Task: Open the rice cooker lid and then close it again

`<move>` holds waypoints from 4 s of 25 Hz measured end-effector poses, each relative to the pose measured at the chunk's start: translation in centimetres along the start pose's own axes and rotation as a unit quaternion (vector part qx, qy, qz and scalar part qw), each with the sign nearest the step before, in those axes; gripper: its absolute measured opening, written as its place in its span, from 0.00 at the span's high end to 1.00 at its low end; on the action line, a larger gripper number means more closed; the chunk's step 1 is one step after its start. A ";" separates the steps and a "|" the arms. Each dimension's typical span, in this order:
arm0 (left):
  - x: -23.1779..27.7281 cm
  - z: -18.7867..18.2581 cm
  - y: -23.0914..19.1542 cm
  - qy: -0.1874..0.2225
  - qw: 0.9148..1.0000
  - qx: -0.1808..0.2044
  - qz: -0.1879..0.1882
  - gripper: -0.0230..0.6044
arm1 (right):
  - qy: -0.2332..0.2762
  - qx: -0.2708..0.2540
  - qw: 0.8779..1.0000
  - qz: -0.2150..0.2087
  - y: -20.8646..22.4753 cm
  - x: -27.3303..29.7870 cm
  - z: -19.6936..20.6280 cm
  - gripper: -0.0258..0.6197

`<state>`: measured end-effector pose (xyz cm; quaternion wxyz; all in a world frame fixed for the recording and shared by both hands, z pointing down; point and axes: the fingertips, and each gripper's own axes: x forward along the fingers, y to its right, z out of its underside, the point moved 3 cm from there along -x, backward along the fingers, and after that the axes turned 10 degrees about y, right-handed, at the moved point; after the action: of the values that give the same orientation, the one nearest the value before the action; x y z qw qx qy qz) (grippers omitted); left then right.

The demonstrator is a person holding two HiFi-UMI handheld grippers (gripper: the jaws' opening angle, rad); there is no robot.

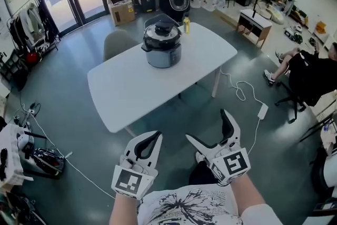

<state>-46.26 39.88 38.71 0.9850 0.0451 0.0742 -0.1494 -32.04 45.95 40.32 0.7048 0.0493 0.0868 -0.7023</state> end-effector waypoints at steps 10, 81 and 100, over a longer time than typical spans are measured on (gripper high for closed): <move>22.1 1.8 -1.1 0.002 0.995 0.013 -0.095 0.94 | -0.031 0.012 0.994 -0.101 21.5 10.4 2.4 0.10; 62.3 10.8 -57.7 -0.042 0.971 0.096 -0.215 0.94 | -0.458 -0.037 0.823 -0.333 38.6 86.0 25.1 0.50; 62.9 8.4 -49.6 -0.006 0.958 0.078 -0.275 0.94 | -0.414 -0.034 0.841 -0.348 43.3 78.5 20.8 0.50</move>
<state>-0.72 -26.36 33.64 0.8996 0.0992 0.0663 -0.4200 12.20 -34.66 43.39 0.3854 -0.3031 -0.1778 -0.8532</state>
